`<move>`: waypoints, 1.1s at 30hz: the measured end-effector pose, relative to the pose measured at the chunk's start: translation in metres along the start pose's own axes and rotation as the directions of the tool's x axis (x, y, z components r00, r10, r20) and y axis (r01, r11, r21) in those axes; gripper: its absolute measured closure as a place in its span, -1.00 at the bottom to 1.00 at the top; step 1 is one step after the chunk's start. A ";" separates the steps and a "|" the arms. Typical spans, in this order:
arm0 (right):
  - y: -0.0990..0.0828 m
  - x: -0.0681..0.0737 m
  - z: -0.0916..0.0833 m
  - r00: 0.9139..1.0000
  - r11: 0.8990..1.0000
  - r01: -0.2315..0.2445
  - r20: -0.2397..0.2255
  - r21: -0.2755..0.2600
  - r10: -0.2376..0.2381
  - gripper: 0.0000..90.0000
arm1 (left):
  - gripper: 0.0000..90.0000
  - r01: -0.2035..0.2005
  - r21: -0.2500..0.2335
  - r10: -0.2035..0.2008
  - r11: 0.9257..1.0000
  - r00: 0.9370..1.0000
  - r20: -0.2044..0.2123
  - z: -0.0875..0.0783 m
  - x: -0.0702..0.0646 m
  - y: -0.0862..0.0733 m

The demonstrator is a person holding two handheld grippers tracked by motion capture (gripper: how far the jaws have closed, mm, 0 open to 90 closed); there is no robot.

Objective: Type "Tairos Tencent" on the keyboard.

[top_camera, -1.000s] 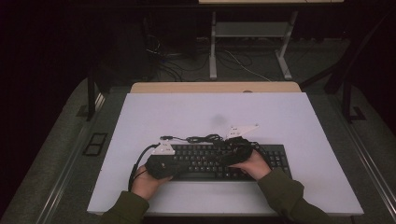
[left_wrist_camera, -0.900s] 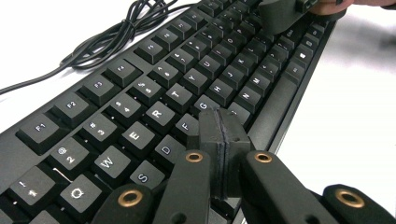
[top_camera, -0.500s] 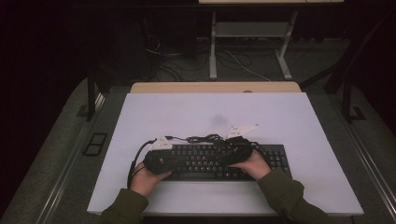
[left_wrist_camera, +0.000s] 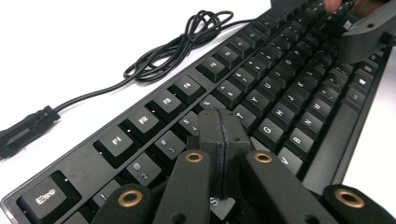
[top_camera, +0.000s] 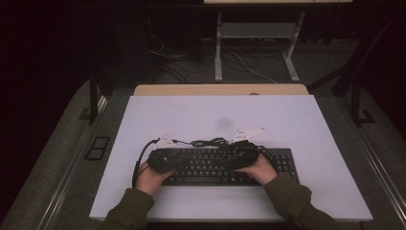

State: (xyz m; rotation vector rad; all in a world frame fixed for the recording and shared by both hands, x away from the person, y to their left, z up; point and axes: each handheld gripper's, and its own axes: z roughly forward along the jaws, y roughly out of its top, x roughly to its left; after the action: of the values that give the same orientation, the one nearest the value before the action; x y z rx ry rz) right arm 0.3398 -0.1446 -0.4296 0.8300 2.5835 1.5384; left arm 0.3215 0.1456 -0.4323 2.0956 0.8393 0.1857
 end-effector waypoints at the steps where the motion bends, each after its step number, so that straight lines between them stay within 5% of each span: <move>1: 0.000 0.000 0.000 1.000 1.000 0.000 0.000 0.000 0.000 -0.33 | 0.98 0.002 0.000 -0.002 1.000 1.000 -0.001 0.000 0.000 0.000; 33: 0.001 -0.001 -0.002 1.000 1.000 0.001 0.004 -0.006 -0.001 -0.33 | 0.98 0.004 0.010 -0.004 1.000 1.000 0.004 0.000 0.001 -0.003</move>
State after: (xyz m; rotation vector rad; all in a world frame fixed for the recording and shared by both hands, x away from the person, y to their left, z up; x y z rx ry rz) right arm 0.3403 -0.1462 -0.4283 0.8305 2.5751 1.5424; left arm 0.3210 0.1469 -0.4348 2.1028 0.8431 0.1754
